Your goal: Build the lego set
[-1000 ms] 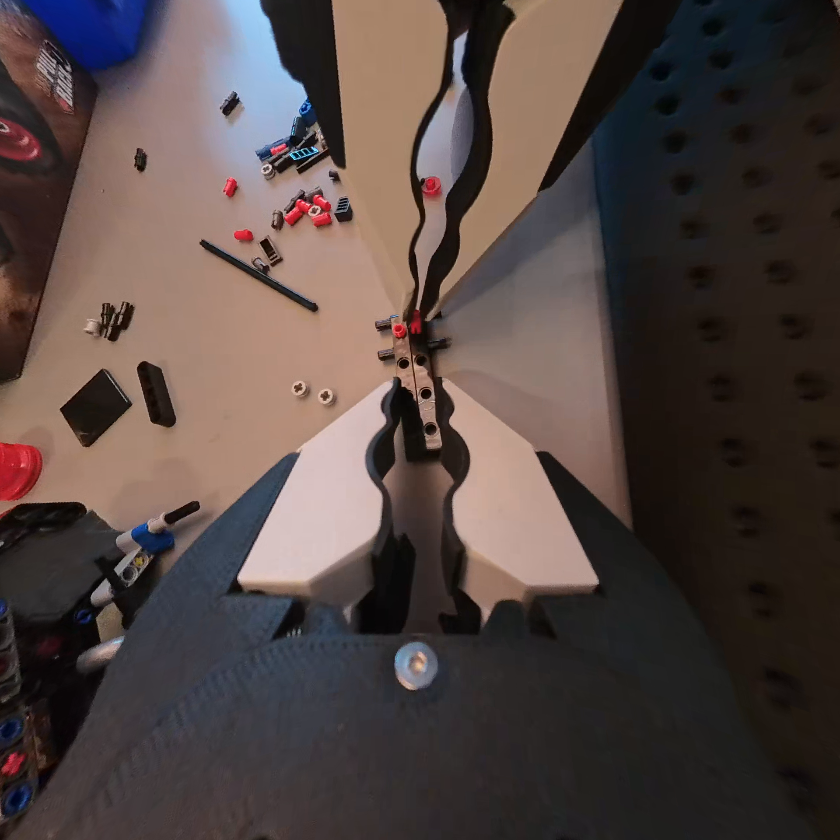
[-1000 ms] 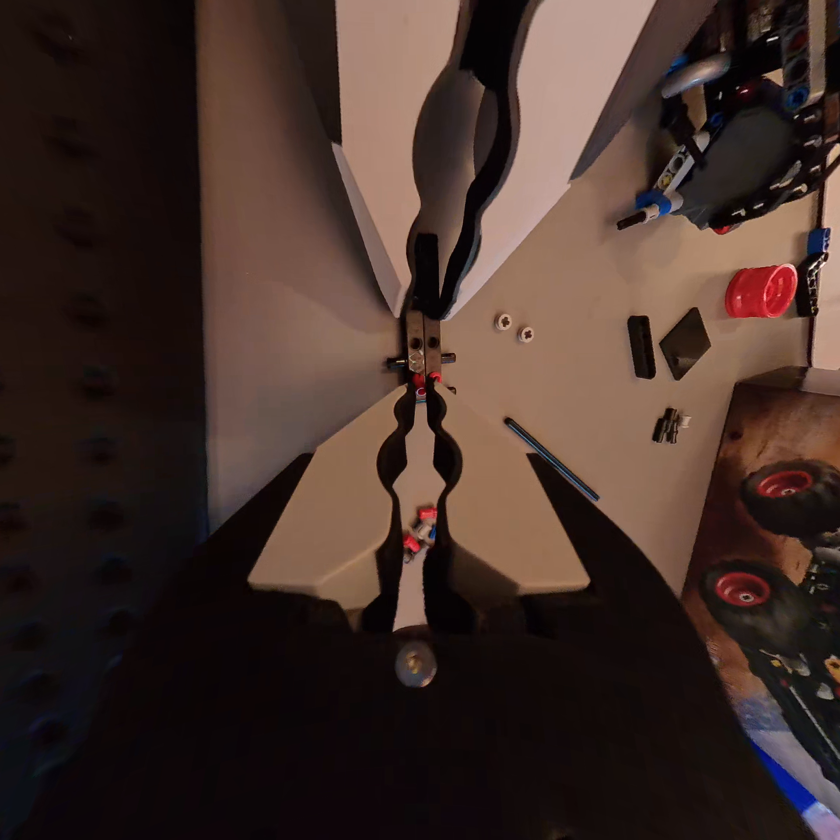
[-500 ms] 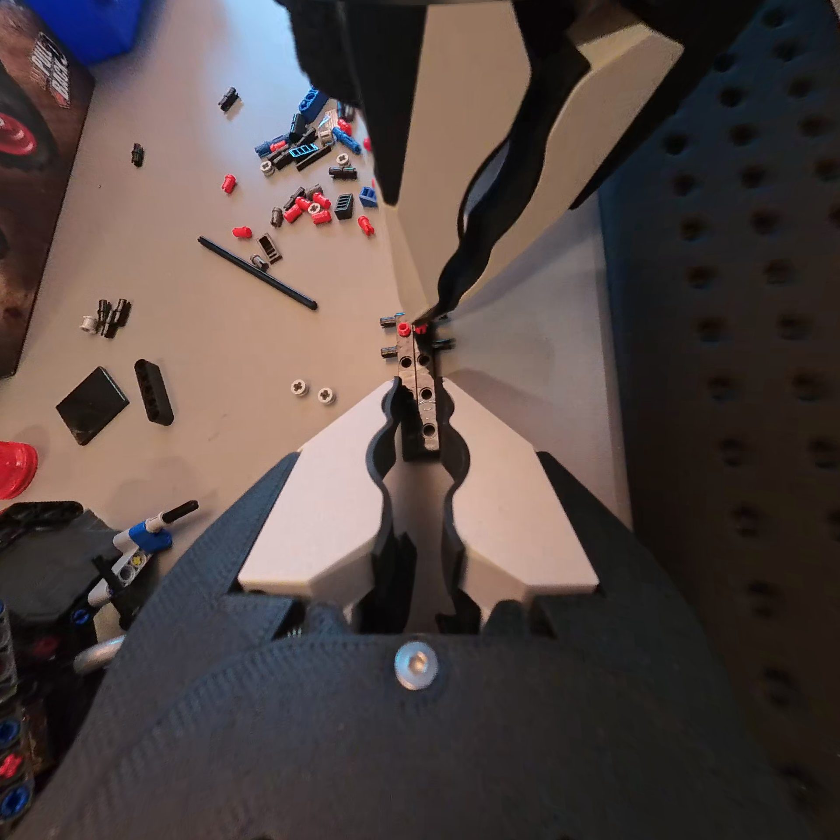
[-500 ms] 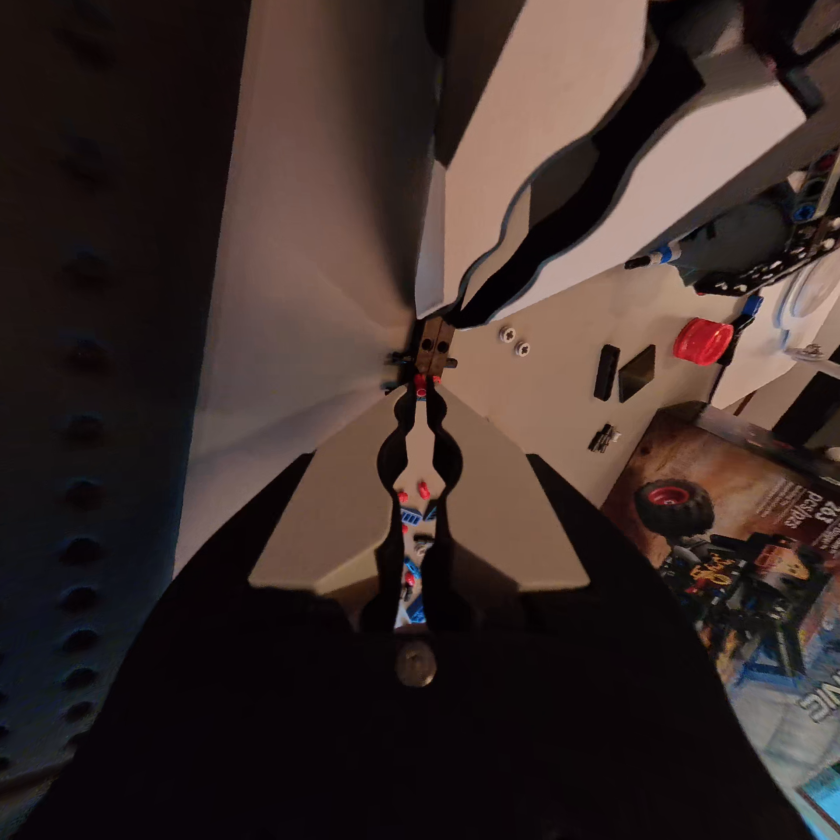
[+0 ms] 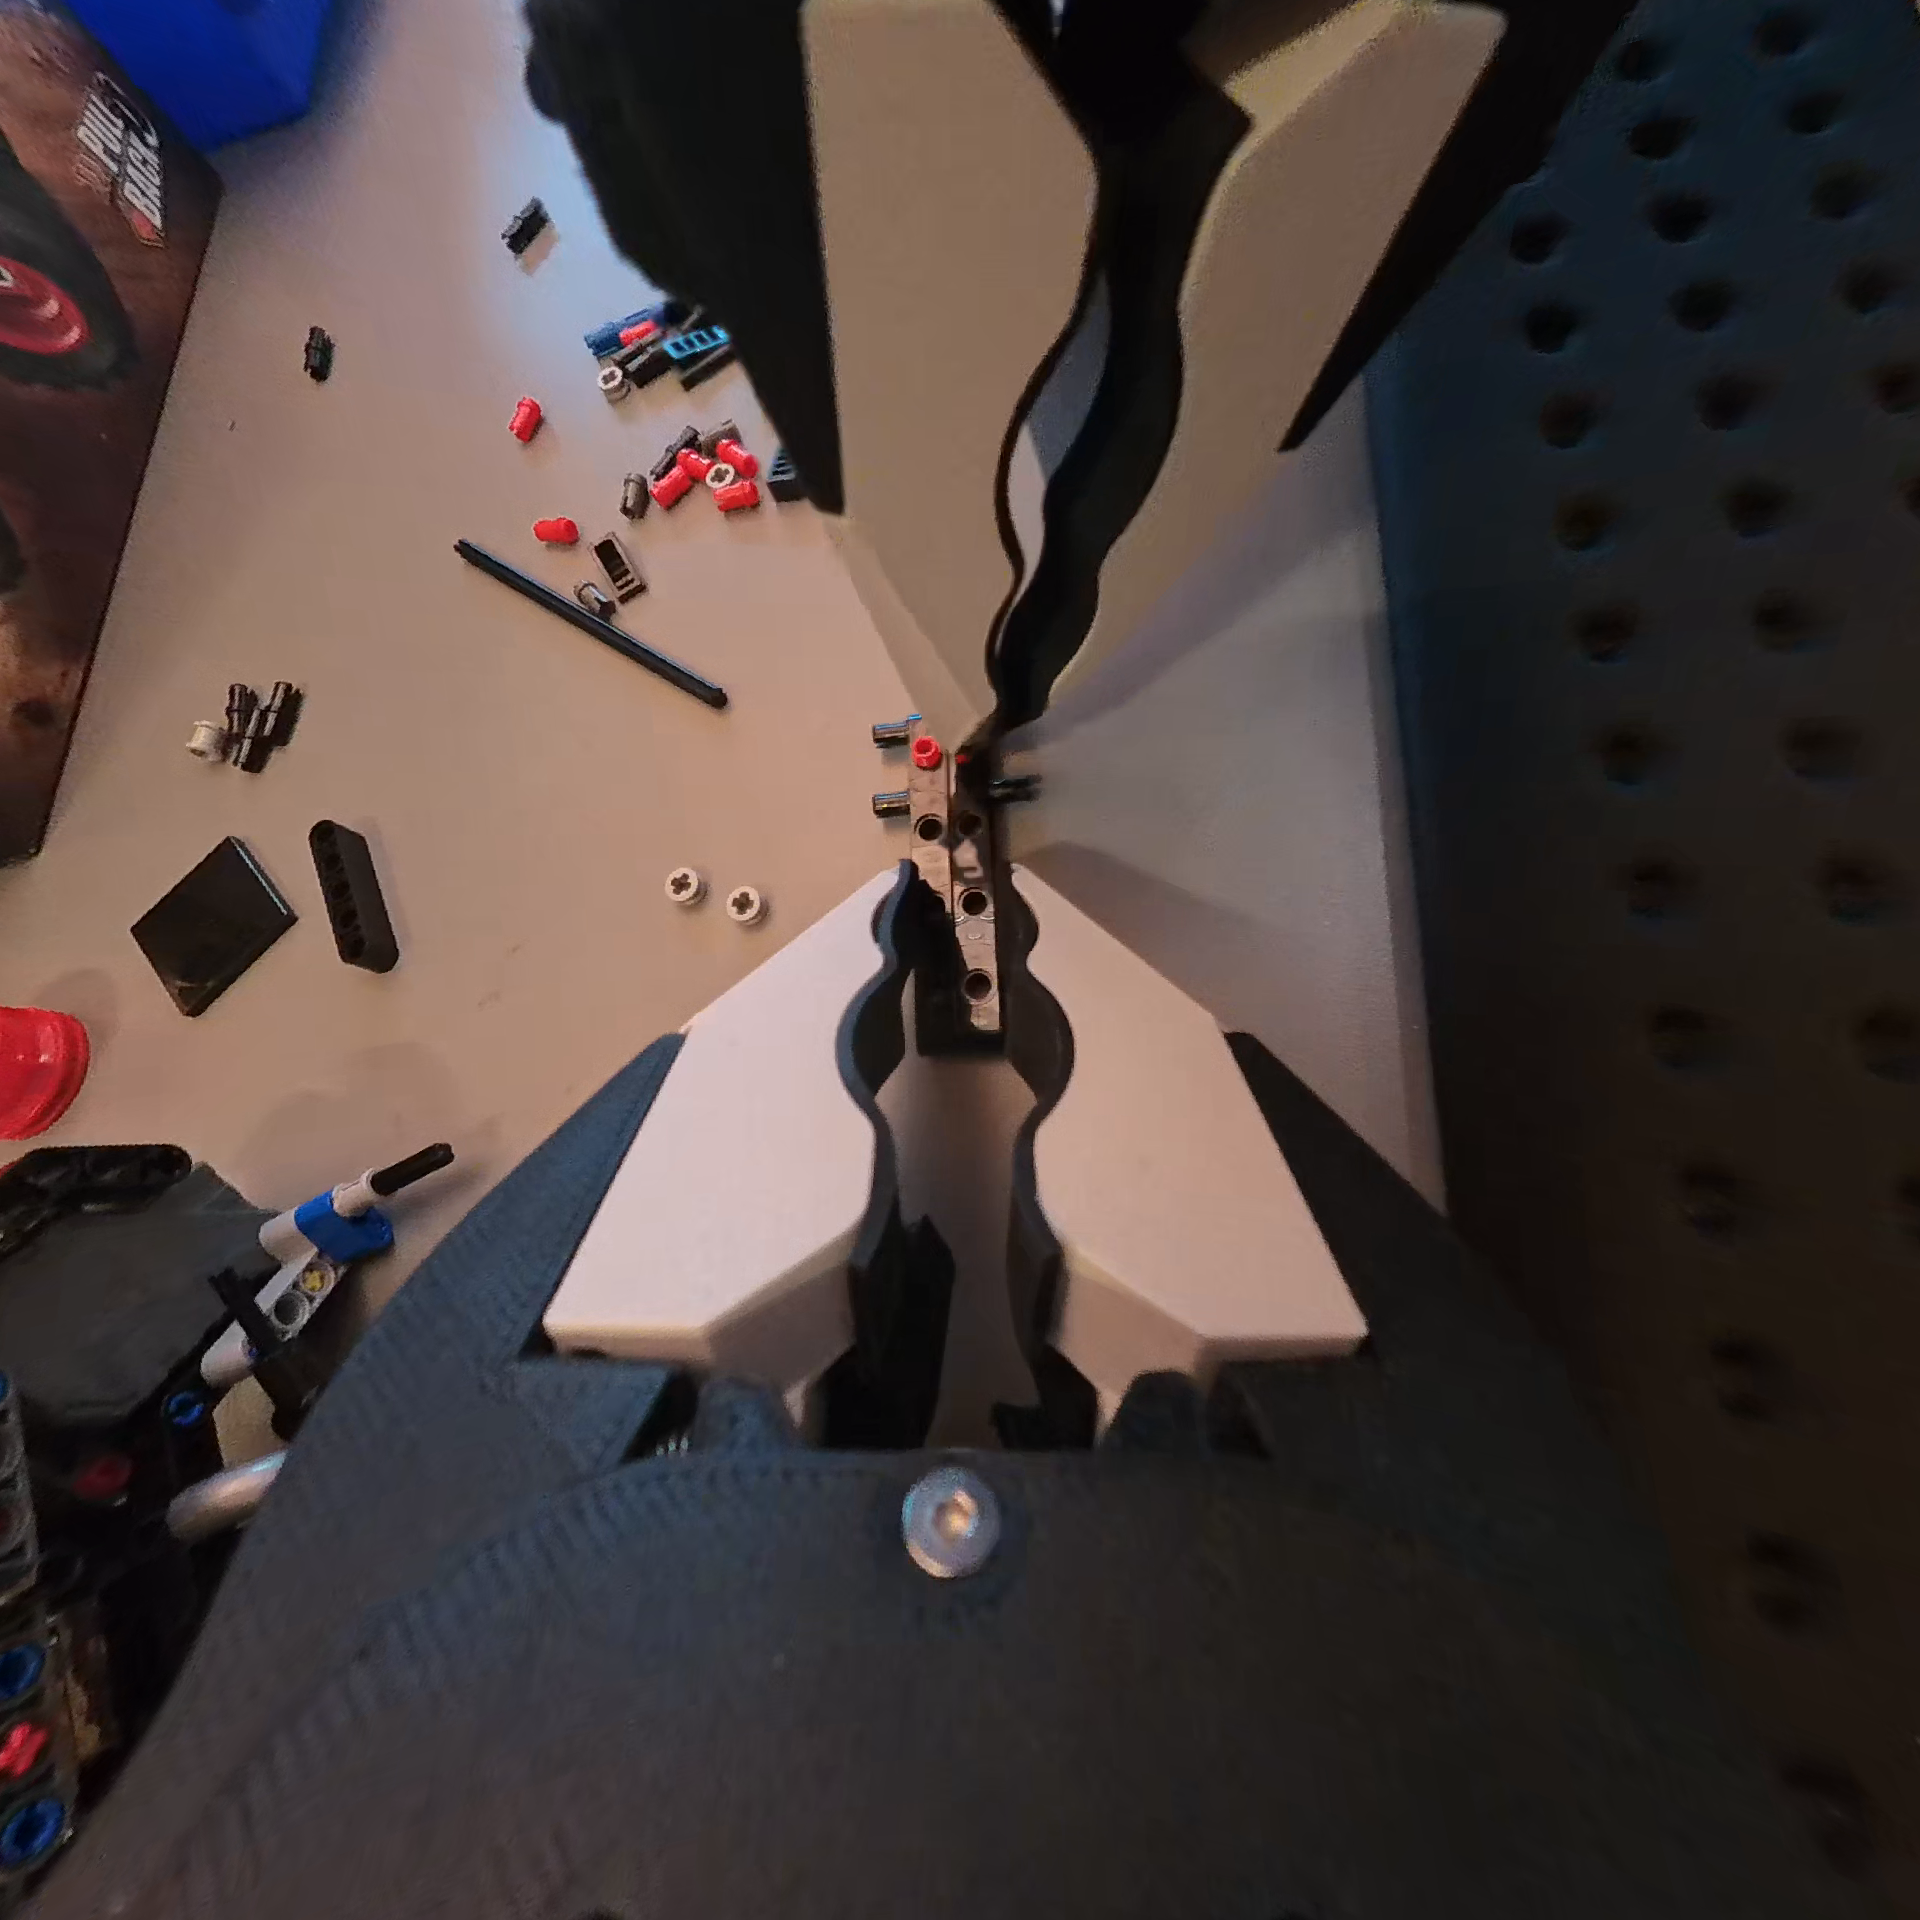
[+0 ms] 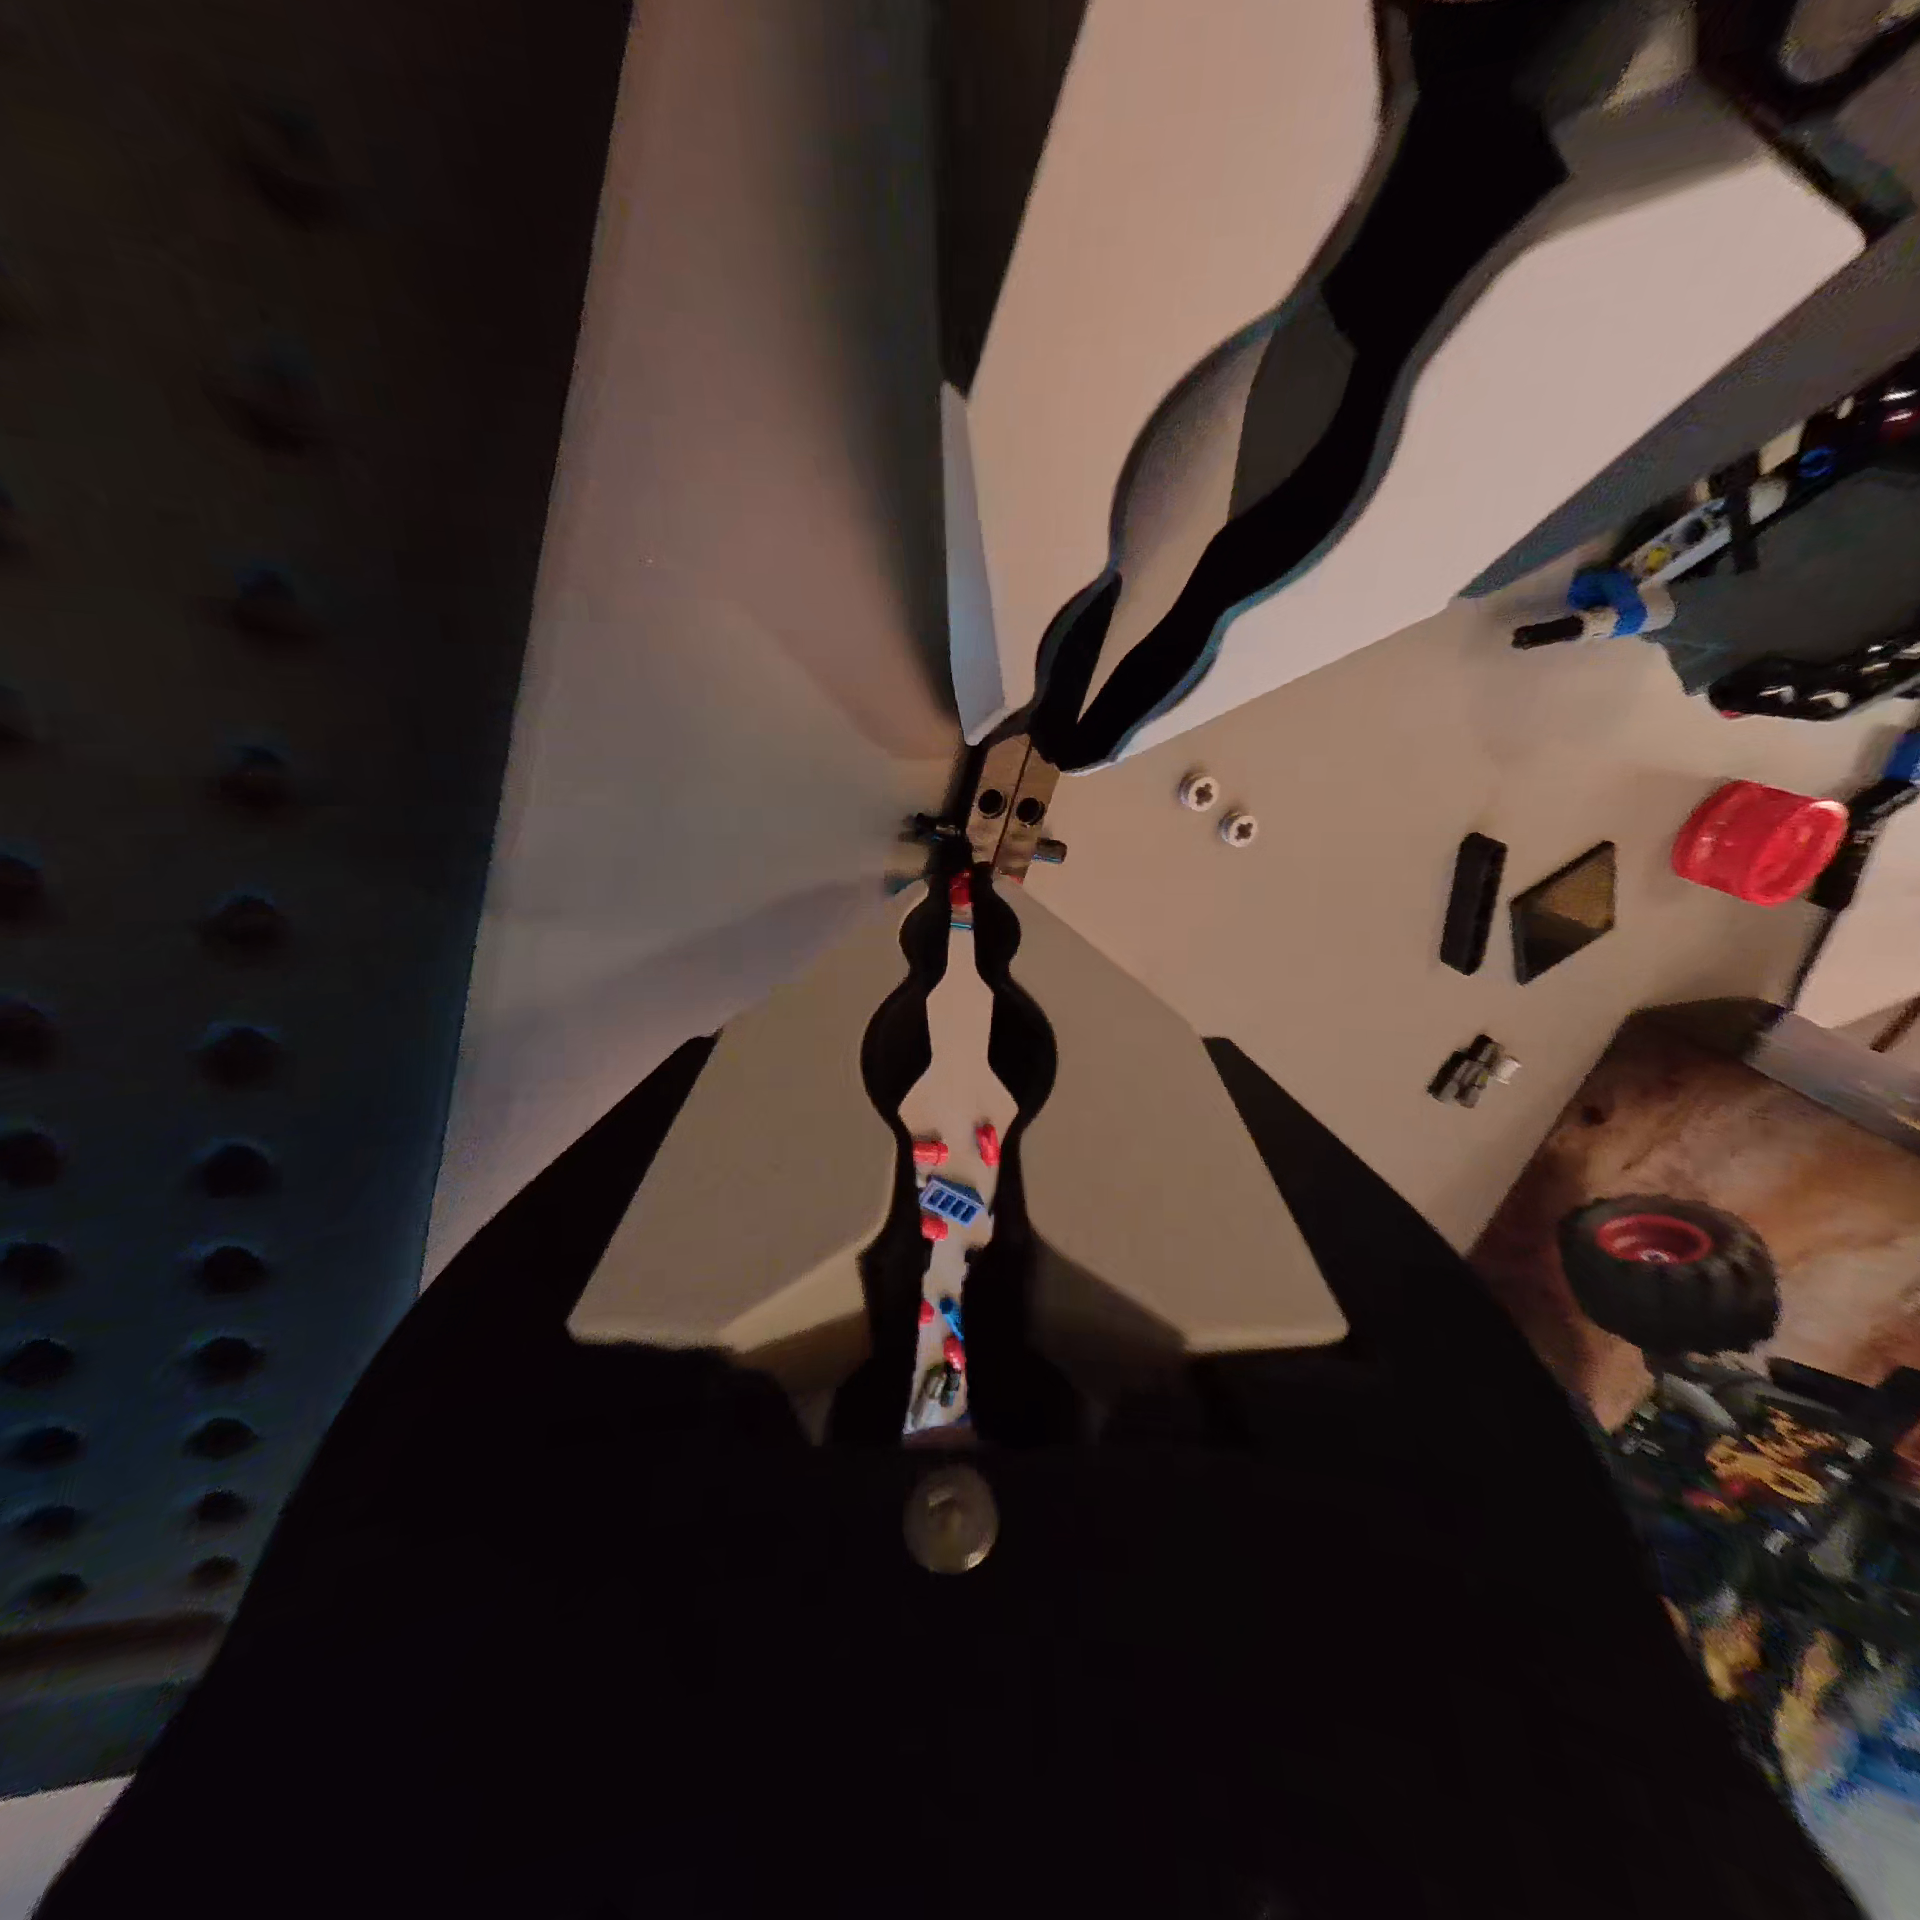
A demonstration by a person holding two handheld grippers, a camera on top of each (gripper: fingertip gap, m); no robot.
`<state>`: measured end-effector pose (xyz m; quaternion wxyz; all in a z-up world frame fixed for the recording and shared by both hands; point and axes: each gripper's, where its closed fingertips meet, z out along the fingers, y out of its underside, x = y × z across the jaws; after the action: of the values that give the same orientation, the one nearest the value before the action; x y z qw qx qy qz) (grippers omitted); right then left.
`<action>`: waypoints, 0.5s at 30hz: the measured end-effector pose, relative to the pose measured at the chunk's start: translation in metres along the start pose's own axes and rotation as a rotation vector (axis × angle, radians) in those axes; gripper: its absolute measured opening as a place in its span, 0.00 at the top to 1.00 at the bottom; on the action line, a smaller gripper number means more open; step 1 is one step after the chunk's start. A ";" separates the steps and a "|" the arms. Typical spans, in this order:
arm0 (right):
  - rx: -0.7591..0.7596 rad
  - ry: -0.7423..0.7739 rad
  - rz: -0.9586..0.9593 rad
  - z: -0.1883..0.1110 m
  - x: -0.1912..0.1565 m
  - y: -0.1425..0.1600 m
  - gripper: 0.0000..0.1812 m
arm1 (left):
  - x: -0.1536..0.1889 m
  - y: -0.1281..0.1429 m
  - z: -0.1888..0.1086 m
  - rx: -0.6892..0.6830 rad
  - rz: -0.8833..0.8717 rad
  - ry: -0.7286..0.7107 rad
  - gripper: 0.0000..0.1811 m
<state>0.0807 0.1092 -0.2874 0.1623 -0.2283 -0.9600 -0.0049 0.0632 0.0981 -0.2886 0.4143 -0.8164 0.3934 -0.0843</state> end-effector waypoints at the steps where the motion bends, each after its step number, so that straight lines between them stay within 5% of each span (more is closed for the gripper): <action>1: 0.010 -0.025 0.009 0.000 0.000 0.000 0.99 | 0.000 0.000 0.000 0.000 -0.002 0.001 0.93; 15: 0.144 -0.164 0.111 0.000 0.000 -0.001 0.99 | 0.000 0.001 0.000 0.001 -0.041 0.025 0.93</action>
<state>0.0805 0.1081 -0.2877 0.0994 -0.2684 -0.9538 0.0917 0.0626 0.0981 -0.2888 0.4079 -0.8229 0.3818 -0.1033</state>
